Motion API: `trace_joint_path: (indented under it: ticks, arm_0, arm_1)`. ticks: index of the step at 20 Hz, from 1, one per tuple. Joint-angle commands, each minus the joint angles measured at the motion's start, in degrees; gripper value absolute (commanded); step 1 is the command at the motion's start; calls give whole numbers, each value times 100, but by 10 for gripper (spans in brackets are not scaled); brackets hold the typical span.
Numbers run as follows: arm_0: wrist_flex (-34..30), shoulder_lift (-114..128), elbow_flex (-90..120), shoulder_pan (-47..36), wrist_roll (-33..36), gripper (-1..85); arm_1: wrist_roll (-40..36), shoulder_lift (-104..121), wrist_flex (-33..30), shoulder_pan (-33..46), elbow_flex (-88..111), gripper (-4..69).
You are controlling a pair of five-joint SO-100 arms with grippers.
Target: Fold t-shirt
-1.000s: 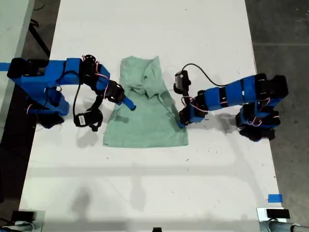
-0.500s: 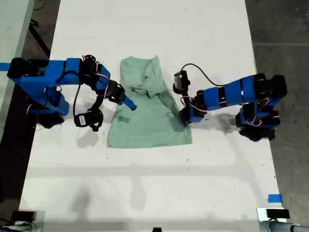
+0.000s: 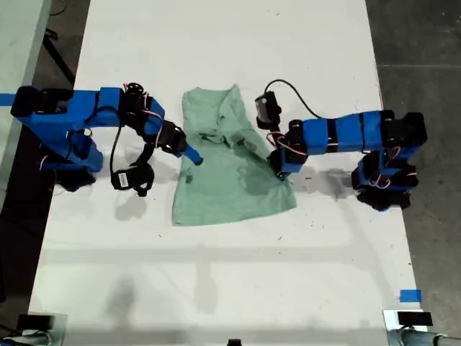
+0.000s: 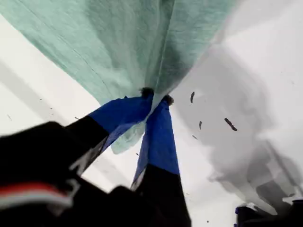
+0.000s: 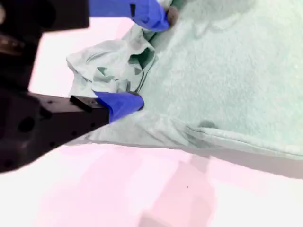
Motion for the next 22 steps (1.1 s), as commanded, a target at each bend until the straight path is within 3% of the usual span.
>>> trace_joint_path:
  ticks: [1, 10, 20, 21, 22]
  arm_0:
    - [-132, 211, -35, -70, -35, 276]
    - [-132, 229, 44, -88, -44, 276]
    - [-185, 246, 141, -176, -35, 278]
    - [-176, 255, 141, -176, -53, 278]
    - [-149, 264, 141, -176, -62, 278]
  arm_1:
    - [237, -158, 70, -88, -976, -9]
    - [967, -2188, 44, -79, -3604, -10]
    - [1362, -3621, -1512, -352, -4500, -3]
    - [1327, -3647, -1477, -387, -4535, 66]
    - [1169, -3630, -1327, -431, -4676, 315]
